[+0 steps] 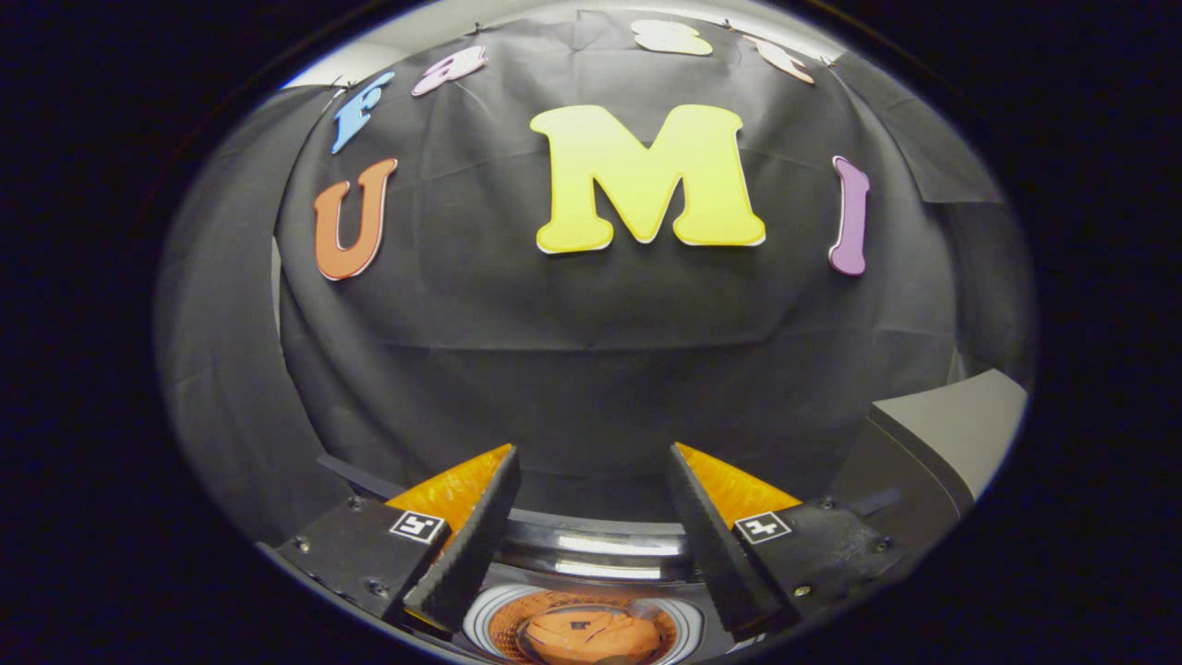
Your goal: Put the clothes into the washing machine and then close the washing machine lid.
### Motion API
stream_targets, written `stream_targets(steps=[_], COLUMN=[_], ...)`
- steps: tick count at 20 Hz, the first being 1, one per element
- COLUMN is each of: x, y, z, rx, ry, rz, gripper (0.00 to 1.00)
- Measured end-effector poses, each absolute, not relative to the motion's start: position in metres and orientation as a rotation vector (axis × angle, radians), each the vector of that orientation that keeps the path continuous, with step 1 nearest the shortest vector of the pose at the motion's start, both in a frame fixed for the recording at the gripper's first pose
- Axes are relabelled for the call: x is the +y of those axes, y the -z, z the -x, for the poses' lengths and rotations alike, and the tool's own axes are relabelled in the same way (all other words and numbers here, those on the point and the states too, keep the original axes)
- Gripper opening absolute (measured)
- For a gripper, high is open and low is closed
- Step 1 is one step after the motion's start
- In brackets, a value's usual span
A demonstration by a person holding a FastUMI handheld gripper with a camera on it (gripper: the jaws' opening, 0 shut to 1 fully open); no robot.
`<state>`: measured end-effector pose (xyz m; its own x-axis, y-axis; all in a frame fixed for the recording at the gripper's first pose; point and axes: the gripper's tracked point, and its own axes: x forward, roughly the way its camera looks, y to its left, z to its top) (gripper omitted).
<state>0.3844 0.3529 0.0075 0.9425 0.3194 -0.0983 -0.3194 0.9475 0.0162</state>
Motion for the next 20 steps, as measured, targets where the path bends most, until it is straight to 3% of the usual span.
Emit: stream_targets(steps=[12, 20], x=[0.347, 0.333], y=[0.026, 0.108], z=[-0.344, -0.304], rx=[0.132, 0.313], ry=[-0.357, -0.332], rz=[-0.003, 0.056], gripper=[0.99, 0.98])
